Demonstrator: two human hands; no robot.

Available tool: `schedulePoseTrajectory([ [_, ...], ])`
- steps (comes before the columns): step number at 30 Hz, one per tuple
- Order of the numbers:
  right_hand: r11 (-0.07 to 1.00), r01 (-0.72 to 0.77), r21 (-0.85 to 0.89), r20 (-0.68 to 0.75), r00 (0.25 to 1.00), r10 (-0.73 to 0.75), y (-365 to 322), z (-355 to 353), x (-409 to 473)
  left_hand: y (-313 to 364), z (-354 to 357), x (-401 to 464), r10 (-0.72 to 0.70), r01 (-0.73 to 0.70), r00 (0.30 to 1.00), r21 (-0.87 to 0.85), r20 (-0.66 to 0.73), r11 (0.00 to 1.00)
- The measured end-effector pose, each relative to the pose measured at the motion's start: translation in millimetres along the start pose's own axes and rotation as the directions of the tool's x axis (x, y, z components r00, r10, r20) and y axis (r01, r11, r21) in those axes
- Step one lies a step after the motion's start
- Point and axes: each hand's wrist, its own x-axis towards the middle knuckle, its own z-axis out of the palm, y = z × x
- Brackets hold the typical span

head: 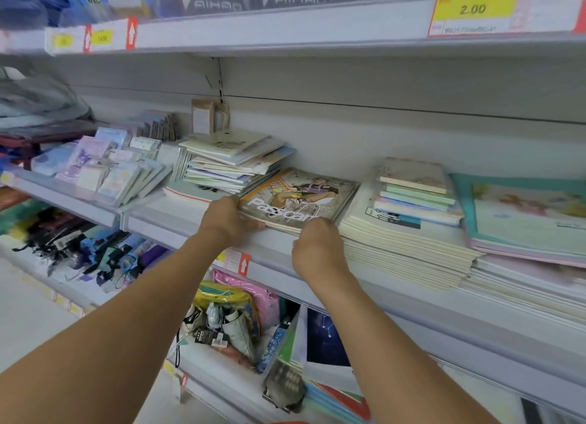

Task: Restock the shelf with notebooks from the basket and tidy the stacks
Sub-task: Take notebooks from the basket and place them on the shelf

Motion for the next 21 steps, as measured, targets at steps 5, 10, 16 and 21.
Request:
schedulePoseTrajectory([
  [5, 0.996, -0.085, -0.014, 0.003, 0.996, 0.085, -9.4, 8.2, 0.9, -1.2, 2.2, 4.1, 0.016, -0.016, 1.000, -0.007, 0.006, 1.000],
  [10, 0.997, -0.057, 0.044, -0.014, 0.998, 0.058, -5.7, 3.7, 6.3, 0.1, 2.5, 7.8, -0.001, 0.001, 1.000, 0.021, 0.029, 1.000],
  [16, 0.990, -0.103, 0.098, -0.018, 0.994, 0.105, -3.5, -2.3, -1.7, 2.7, 5.6, 3.2, -0.093, 0.093, 0.996, -0.084, -0.002, 0.992],
  [21, 0.897, 0.357, -0.260, -0.399, 0.806, -0.437, -0.9, -1.3, -57.4, -1.5, -0.3, -16.6, -0.052, 0.031, 0.978, -0.103, -0.202, 0.994],
])
